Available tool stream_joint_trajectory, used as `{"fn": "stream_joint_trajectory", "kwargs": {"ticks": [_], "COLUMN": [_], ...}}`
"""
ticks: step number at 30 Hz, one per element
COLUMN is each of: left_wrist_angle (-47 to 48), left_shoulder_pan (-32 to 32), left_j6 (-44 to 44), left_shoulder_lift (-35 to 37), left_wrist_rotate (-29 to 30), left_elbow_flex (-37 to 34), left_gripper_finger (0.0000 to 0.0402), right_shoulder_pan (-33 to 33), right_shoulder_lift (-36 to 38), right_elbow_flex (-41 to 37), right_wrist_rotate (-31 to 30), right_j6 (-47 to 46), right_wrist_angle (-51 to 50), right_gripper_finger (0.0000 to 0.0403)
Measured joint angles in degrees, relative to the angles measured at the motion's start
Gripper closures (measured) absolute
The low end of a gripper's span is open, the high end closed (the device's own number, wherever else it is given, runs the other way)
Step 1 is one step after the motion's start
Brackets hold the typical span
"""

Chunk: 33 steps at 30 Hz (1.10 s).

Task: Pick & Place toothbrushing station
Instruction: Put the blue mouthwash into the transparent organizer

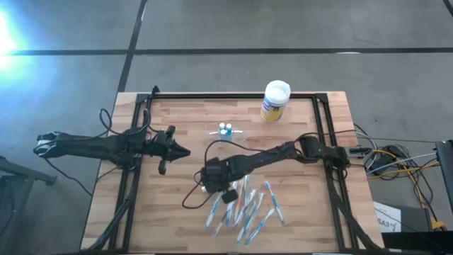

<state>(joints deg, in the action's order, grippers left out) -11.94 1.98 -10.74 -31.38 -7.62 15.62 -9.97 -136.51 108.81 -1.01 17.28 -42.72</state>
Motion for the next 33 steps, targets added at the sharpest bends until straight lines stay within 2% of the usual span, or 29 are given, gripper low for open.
{"fn": "stream_joint_trajectory", "kwargs": {"ticks": [6,12,27,33], "left_wrist_angle": [-0.02,-0.02,-0.01,-0.02], "left_shoulder_pan": [0.00,0.00,0.00,0.01], "left_j6": [0.01,0.33,0.45,0.33], "left_shoulder_lift": [0.00,0.00,0.00,0.00], "left_wrist_rotate": [0.17,0.17,0.17,0.17], "left_elbow_flex": [0.00,0.00,0.00,0.00], "left_gripper_finger": [0.0364,0.0364,0.0364,0.0364], "right_shoulder_pan": [0.68,3.10,3.12,3.23], "right_shoulder_lift": [0.00,0.00,-0.17,-0.43], "right_elbow_flex": [-0.03,-0.01,-0.58,-1.13], "right_wrist_rotate": [1.15,9.40,9.02,8.98], "right_j6": [0.29,-0.32,0.88,-0.16], "right_wrist_angle": [0.66,0.92,3.25,5.02], "right_gripper_finger": [0.0357,0.0356,0.0301,0.0291]}}
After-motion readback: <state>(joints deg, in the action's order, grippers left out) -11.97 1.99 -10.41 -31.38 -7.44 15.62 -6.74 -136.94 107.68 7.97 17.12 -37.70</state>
